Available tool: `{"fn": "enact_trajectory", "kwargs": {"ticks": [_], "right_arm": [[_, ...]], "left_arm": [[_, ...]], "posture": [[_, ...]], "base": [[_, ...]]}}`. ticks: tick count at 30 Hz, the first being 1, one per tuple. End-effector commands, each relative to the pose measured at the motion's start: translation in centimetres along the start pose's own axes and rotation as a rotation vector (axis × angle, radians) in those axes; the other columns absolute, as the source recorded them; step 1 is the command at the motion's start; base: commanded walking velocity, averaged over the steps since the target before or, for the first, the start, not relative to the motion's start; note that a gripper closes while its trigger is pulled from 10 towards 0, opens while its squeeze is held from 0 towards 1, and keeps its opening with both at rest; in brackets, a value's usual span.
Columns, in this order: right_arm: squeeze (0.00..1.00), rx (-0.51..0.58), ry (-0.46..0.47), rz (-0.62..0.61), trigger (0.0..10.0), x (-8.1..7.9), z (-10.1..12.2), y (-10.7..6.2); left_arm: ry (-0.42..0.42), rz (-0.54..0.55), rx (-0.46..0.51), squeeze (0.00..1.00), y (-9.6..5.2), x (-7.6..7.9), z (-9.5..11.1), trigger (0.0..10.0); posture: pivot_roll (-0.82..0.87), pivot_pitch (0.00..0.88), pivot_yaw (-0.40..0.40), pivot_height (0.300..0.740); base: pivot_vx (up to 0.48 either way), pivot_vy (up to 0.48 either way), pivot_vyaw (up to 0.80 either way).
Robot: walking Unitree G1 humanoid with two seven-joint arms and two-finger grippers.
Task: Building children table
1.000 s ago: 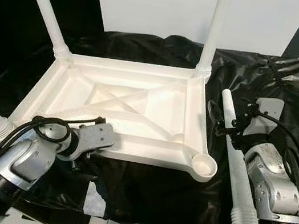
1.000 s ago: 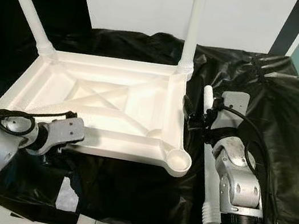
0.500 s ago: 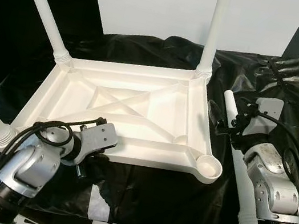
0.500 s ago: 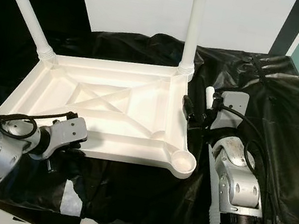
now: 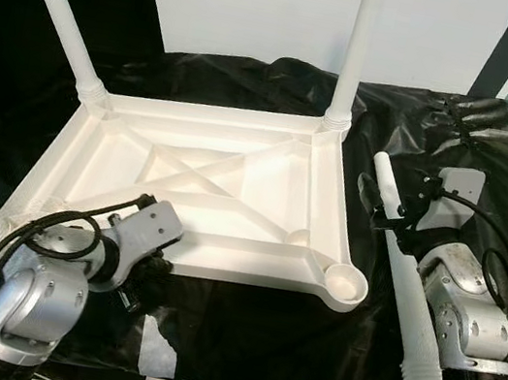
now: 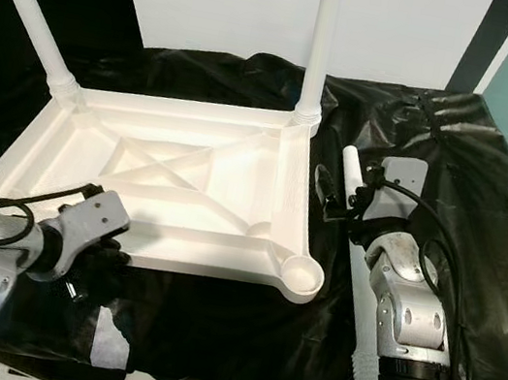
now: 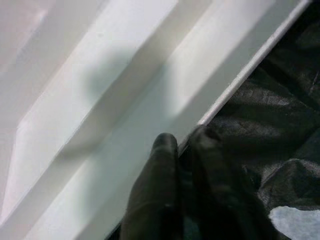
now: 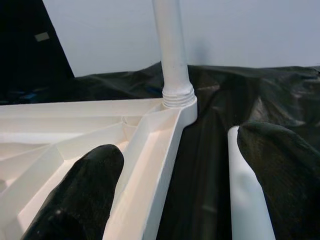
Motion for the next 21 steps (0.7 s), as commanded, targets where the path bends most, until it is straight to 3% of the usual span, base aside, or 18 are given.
{"fn": "enact_trajectory", "kwargs": {"ticks": [1,5,6,7,8,12,15,16,19,21], "right_arm": [[0.0,0.006,0.009,0.017,10.0,-0.4,-0.1,0.2],[0.0,0.006,0.009,0.028,10.0,-0.8,-0.1,0.4],[0.0,0.005,0.008,0.027,10.0,-0.8,-0.2,0.4],[0.0,0.006,0.008,0.025,10.0,-0.7,-0.2,0.4],[0.0,0.006,0.007,0.018,10.0,-0.6,-0.2,0.3],[0.0,0.0,0.013,-0.02,10.0,0.0,-0.5,0.2],[0.0,-0.007,0.014,-0.045,10.0,0.3,-0.7,0.1],[0.0,-0.017,0.022,-0.094,10.0,1.1,-1.0,0.1],[0.0,-0.03,0.036,-0.148,10.0,1.9,-1.4,0.2],[0.0,-0.061,0.065,-0.248,10.0,3.3,-2.3,0.2]], "left_arm": [[-0.043,0.238,-0.06,0.0,-0.4,-2.0,-1.3,0.0],[0.008,0.188,-0.076,0.0,0.6,-1.2,-1.4,0.0],[0.028,0.168,-0.083,0.0,0.9,-1.0,-1.4,8.0],[0.04,0.146,-0.08,0.02,1.2,-0.7,-1.2,10.0],[0.043,0.132,-0.073,1.0,1.5,-0.5,-1.0,10.0],[0.087,0.095,-0.06,1.0,1.7,-0.1,-0.4,10.0],[0.073,0.101,-0.041,1.0,1.6,-0.4,0.0,10.0],[0.054,0.093,0.002,0.0,1.3,-0.8,0.9,10.0],[0.033,0.088,0.057,0.0,0.7,-1.4,2.0,10.0],[0.01,0.091,0.153,0.0,-0.5,-2.9,3.9,10.0]], "posture": [[0.07,0.056,0.01,0.74],[0.07,0.057,0.013,0.74],[0.06,0.057,0.015,0.74],[0.06,0.056,0.019,0.74],[0.05,0.056,0.026,0.74],[0.04,0.055,0.038,0.74],[0.04,0.054,0.04,0.74],[0.03,0.051,0.045,0.74],[0.03,0.05,0.043,0.74],[0.03,0.046,0.043,0.74]], "base": [[0.0,0.0,0.0],[0.0,0.0,0.0],[0.0,0.0,0.0],[0.0,0.0,0.0],[0.0,0.0,0.0],[0.0,0.0,0.0],[0.0,0.0,0.0],[0.0,0.0,0.0],[0.0,0.0,0.0],[0.0,0.0,0.0]]}}
Point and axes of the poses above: a point about 5 cm out from each wrist's last joint towards the gripper, its own y axis pointing out of the wrist towards the gripper, its own z axis along the axis of the wrist's last joint, x = y × z, the point moved 4 cm from there along y, pointing out of the wrist towards the gripper, and after that the axes turned 4 degrees about y, right-handed, at the moved point
